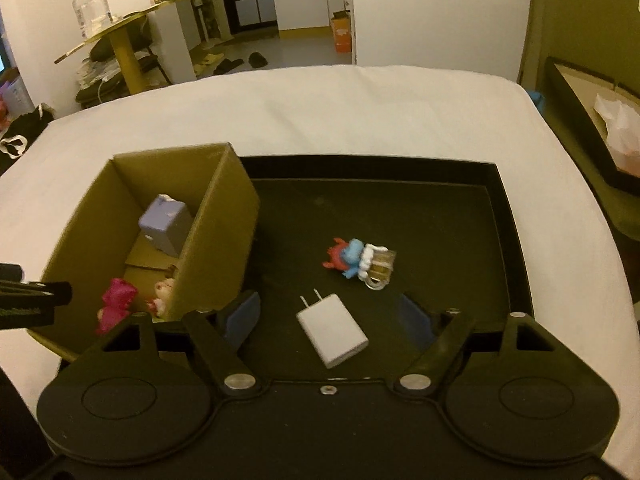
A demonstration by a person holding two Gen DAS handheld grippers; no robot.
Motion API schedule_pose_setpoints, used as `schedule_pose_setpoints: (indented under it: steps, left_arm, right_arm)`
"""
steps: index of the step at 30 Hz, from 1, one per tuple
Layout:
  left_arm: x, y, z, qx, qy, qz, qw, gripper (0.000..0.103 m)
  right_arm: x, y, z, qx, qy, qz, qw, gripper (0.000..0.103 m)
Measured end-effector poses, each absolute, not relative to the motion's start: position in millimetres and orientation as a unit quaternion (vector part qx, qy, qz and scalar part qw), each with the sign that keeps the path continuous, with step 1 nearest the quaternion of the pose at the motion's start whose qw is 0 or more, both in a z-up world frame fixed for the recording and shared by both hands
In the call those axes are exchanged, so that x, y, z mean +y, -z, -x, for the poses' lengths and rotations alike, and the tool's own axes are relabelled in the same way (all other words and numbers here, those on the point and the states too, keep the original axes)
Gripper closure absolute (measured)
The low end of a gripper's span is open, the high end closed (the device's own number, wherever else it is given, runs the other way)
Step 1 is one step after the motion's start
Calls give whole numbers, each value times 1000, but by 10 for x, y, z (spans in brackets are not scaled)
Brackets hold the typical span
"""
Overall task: Organize rigid objects
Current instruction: 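Move the right tool back over the tray to the white charger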
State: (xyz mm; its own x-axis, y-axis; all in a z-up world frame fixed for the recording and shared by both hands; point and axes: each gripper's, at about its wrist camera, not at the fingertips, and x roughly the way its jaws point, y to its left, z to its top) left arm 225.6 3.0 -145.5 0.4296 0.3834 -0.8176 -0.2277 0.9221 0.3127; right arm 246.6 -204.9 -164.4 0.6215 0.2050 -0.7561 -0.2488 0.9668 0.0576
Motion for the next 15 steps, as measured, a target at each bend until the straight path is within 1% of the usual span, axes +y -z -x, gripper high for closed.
schedule_pose_setpoints:
  steps: [6, 15]
  left_arm:
    - [-80, 1456, -2301, 501, -188, -105, 838, 32]
    - [-233, 1456, -2376, 504, -183, -128, 834, 31]
  right_arm:
    - [-2121, 1814, -2518, 431, -133, 20, 892, 27]
    - [-2146, 2059, -2604, 444, -134, 31, 885, 30]
